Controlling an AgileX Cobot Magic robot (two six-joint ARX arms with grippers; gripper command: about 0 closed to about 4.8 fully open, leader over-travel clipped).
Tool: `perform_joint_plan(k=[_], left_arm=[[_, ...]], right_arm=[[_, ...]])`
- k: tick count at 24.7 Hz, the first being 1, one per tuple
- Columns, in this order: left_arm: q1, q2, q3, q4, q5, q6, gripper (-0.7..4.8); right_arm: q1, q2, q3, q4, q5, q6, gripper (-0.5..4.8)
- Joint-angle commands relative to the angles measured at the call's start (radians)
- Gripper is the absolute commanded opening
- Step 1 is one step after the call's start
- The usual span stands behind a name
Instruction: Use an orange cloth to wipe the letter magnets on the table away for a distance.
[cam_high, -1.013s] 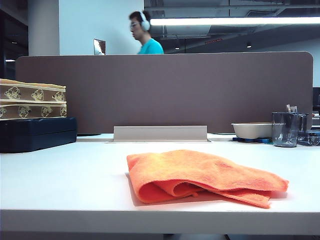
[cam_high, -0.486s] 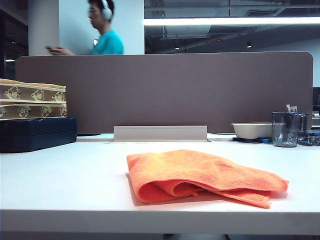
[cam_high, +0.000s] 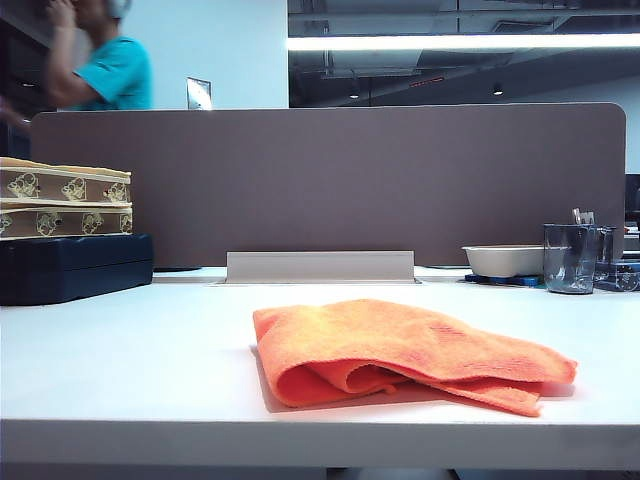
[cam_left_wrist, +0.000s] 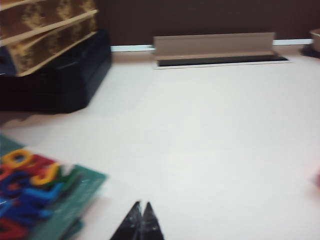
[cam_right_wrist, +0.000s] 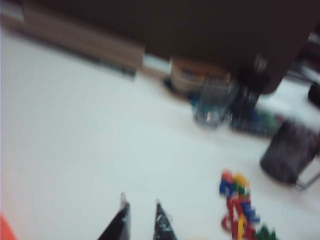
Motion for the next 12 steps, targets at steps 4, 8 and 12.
perform_joint_plan(k=[4, 8, 12], left_arm=[[0.002, 0.0, 0.003, 0.008, -0.013, 0.002, -0.06], [0.002, 0.0, 0.003, 0.004, -0.013, 0.002, -0.06], [0.002, 0.0, 0.003, 0.005, -0.013, 0.002, -0.06]], right_arm=[[0.001, 0.008, -0.002, 0.058, 0.012, 0.003, 0.36], [0.001, 0.006, -0.054, 0.074, -0.004, 0.0, -0.03], [0.001, 0.006, -0.089, 0.096, -0.008, 0.001, -0.03]])
